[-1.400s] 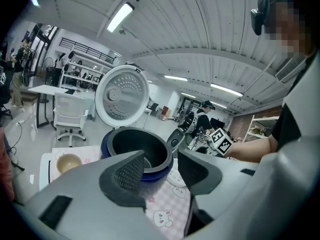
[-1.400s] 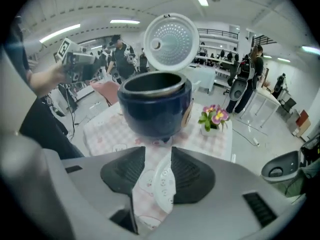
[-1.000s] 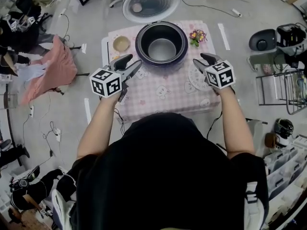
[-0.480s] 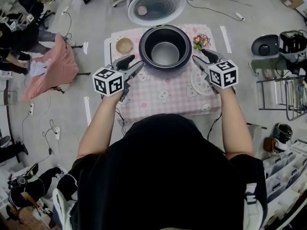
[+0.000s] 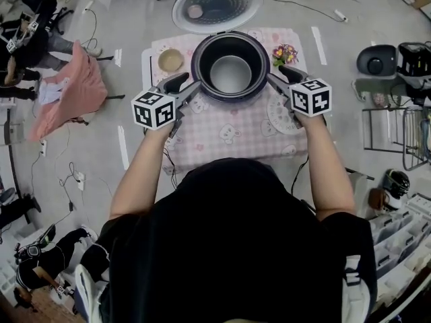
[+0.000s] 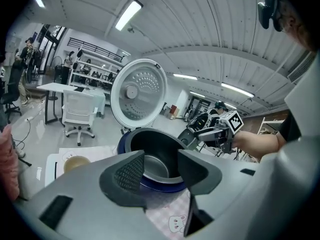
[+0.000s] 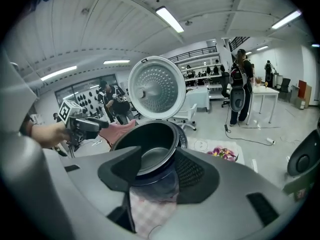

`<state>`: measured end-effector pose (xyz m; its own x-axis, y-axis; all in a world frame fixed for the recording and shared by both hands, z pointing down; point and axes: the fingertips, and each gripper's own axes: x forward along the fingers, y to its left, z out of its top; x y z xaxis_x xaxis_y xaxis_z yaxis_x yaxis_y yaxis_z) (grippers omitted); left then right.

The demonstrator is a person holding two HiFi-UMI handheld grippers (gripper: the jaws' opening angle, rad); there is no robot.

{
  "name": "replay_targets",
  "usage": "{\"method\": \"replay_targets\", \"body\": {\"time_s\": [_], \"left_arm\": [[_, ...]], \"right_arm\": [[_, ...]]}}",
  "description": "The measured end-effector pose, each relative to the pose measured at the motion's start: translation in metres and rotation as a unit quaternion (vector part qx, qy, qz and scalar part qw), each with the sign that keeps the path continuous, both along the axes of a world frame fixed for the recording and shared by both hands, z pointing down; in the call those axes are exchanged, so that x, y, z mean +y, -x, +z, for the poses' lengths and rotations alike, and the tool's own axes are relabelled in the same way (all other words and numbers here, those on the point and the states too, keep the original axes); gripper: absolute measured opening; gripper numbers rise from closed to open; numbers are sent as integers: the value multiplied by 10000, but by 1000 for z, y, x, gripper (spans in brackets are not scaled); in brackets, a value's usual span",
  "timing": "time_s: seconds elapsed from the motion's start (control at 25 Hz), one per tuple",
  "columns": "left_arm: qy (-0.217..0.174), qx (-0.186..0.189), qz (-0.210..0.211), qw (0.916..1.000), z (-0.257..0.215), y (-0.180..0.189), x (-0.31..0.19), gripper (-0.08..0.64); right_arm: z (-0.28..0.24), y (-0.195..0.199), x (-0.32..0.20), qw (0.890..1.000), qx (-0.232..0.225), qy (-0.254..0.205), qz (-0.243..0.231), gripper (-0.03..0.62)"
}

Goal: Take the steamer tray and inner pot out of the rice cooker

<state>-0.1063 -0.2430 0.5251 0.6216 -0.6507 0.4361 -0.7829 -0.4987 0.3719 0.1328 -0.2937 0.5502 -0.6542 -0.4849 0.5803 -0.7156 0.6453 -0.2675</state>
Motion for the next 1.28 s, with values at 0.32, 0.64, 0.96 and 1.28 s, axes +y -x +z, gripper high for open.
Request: {"method": "replay_targets", "body": {"time_s": [0.32,0.64,0.96,1.28], "left_arm": [[304,-222,-182,9991,31,-2,-23,222],[684,-667,-412,9946,66,2,-44,185],[755,-739,-464,9933,71,2,-54,175],[901,-302,-829,9920,70,4,-62,170]], "right_arm": [[29,11,-14,9991,-114,405,-39,215],[47,23,-27,9976,-202,662,-58,210],[59,32,-32,9952,-338,916,111,200],[56,32,-38,9853,-959,1266,625,152]]}}
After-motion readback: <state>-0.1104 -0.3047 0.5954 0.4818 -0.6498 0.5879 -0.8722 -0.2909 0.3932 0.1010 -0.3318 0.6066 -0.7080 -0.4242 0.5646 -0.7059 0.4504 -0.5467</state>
